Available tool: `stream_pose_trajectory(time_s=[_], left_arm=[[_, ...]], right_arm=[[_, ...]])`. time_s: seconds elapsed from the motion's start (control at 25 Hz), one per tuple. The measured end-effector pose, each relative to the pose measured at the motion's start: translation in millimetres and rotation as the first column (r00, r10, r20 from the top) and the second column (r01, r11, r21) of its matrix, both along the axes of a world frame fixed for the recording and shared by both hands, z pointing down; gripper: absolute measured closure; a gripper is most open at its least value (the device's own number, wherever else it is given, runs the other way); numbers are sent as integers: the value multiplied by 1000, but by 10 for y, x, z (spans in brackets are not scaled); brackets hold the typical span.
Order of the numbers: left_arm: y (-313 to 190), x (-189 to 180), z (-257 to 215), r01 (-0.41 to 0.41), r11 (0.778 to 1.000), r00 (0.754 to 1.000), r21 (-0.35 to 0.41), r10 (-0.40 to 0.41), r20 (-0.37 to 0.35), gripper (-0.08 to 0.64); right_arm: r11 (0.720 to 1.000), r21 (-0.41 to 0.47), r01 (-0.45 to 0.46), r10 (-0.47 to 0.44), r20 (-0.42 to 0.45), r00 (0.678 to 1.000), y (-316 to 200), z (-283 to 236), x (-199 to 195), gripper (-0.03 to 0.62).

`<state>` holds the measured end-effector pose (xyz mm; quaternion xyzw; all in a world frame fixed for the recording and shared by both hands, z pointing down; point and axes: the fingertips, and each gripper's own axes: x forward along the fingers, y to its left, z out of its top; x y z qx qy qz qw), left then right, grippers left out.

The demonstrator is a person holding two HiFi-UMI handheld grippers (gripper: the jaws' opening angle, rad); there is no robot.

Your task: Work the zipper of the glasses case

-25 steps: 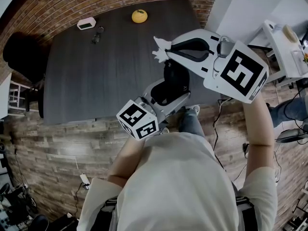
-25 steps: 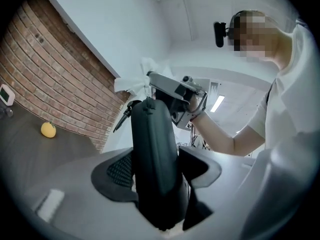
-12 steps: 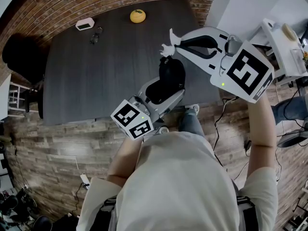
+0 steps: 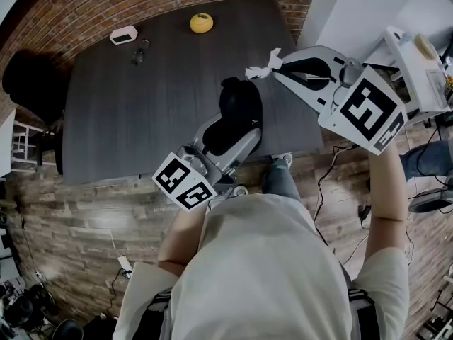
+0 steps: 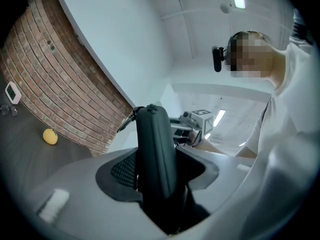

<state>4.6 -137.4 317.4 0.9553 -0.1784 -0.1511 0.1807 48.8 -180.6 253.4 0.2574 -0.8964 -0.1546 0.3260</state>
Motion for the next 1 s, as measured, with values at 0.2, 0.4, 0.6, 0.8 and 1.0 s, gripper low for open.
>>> stream_pose_trajectory(time_s=[0.2,0.4,0.6,0.8,1.0], left_arm=[[-103,-117,-76,27,999,998,-41,-30,-62,331],[-264,-243,-175,59,997,992,-59,-65,-111,331],[-423,-304,-256,86,994,985,-61,-94,-144,330],[-551,-335,-338,102,993,980,-59,-111,-164,327],[-634,-276,-275,92,992,981,-85,-105,-164,327]], right_arm=[[996,-79,-32,38,73,997,42,318,47,588],[989,-142,-38,53,105,993,178,661,-40,588],[978,-205,-45,77,154,985,319,973,-115,588],[955,-296,-17,93,245,965,570,1243,-334,588],[932,-357,67,66,348,935,795,1379,-706,588]])
